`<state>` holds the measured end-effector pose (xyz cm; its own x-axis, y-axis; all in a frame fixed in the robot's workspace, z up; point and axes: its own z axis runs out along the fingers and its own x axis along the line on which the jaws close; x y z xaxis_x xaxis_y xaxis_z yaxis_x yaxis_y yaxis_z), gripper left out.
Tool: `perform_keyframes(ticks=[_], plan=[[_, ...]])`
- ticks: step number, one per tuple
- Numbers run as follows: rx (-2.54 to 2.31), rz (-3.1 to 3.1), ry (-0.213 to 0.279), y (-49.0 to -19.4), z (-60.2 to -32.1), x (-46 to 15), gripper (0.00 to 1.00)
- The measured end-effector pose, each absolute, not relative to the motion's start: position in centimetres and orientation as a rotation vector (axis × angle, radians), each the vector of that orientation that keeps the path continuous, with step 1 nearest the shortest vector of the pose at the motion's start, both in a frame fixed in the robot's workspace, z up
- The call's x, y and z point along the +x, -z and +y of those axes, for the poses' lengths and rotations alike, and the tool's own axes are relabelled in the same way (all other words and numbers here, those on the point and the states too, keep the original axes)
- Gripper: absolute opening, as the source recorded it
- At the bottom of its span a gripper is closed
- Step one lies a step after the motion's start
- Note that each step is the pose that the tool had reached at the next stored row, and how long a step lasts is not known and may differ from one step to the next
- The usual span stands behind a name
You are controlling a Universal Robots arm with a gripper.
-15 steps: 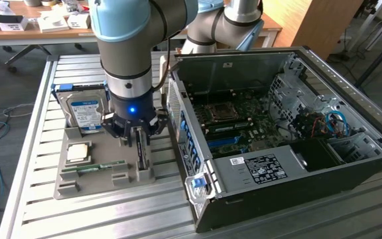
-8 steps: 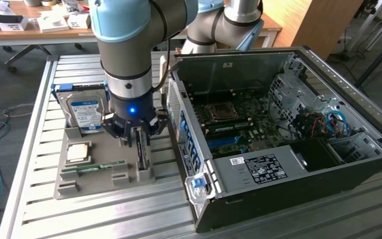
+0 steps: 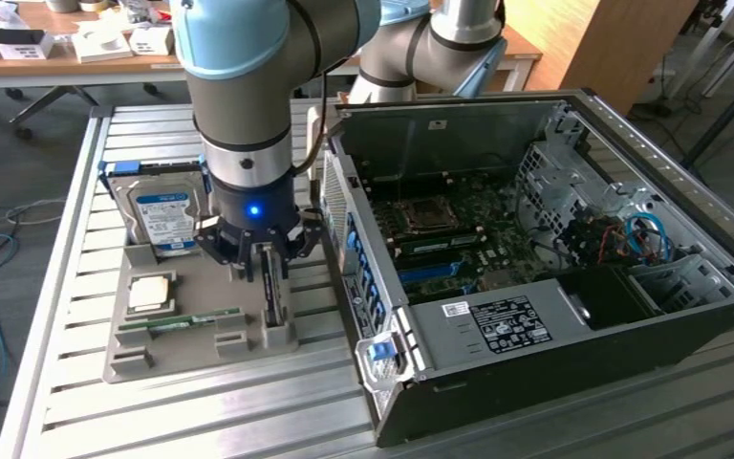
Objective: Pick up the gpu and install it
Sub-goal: 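Pick up the gpu and move the gpu toward the slot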
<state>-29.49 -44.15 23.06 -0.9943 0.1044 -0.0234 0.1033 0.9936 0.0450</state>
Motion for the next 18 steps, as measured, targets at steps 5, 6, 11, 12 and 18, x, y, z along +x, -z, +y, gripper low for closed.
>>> perform_keyframes(ticks=[5, 6, 11, 12, 18], plan=[[0.162, 3.111, -0.068, -23.07, -44.14, -29.61, 0.47], [0.162, 3.111, -0.068, -23.07, -44.14, -29.61, 0.47], [0.162, 3.111, -0.068, -23.05, -44.14, -29.57, 0.47], [0.162, 3.111, -0.068, -23.05, -44.14, -29.51, 0.47], [0.162, 3.111, -0.068, -23.06, -44.14, -29.4, 0.47]])
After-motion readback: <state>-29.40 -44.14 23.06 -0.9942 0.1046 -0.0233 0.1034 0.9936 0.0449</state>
